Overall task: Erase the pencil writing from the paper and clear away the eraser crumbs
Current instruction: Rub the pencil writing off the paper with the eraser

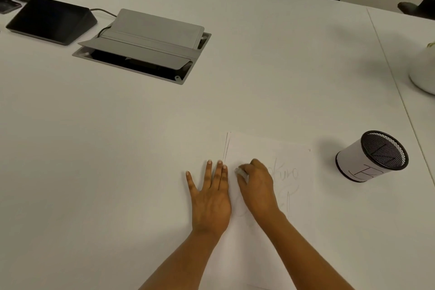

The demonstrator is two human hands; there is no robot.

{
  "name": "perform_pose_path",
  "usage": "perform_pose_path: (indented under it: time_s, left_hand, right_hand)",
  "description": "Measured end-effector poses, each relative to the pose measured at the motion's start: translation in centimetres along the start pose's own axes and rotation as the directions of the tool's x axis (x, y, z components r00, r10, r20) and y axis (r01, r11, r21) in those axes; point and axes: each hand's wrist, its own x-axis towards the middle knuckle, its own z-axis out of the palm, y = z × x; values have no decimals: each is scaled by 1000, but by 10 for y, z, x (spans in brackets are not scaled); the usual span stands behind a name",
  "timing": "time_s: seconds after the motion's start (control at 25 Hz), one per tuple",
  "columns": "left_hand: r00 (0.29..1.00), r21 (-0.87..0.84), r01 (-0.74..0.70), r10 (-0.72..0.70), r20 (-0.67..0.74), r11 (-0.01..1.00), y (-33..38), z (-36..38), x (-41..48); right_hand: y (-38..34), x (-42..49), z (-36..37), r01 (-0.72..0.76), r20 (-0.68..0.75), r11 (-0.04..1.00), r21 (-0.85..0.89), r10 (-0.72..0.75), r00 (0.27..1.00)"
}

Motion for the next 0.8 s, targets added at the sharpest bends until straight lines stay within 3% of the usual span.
perform_pose_path:
  time_s: [0.2, 0.36, 0.48, 0.8]
  left_hand:
    - [1000, 26, 4, -4, -13, 1000, 0, 0, 0]
    - [1000, 17, 2, -1, -24, 1000, 0, -1, -1]
    - [1000, 18, 0, 0, -3, 1000, 0, -2, 0]
    - [999, 15, -4, 5, -33, 1000, -1, 2, 0]
  right_hand:
    - [8, -8, -4, -23, 31, 999, 28, 22, 999]
    - [1, 1, -6, -115, -41, 990, 87, 119, 992]
    - [-8, -32, 3, -65, -18, 992, 105, 67, 998]
    - [4, 27, -4, -66, -9, 998, -3, 66, 998]
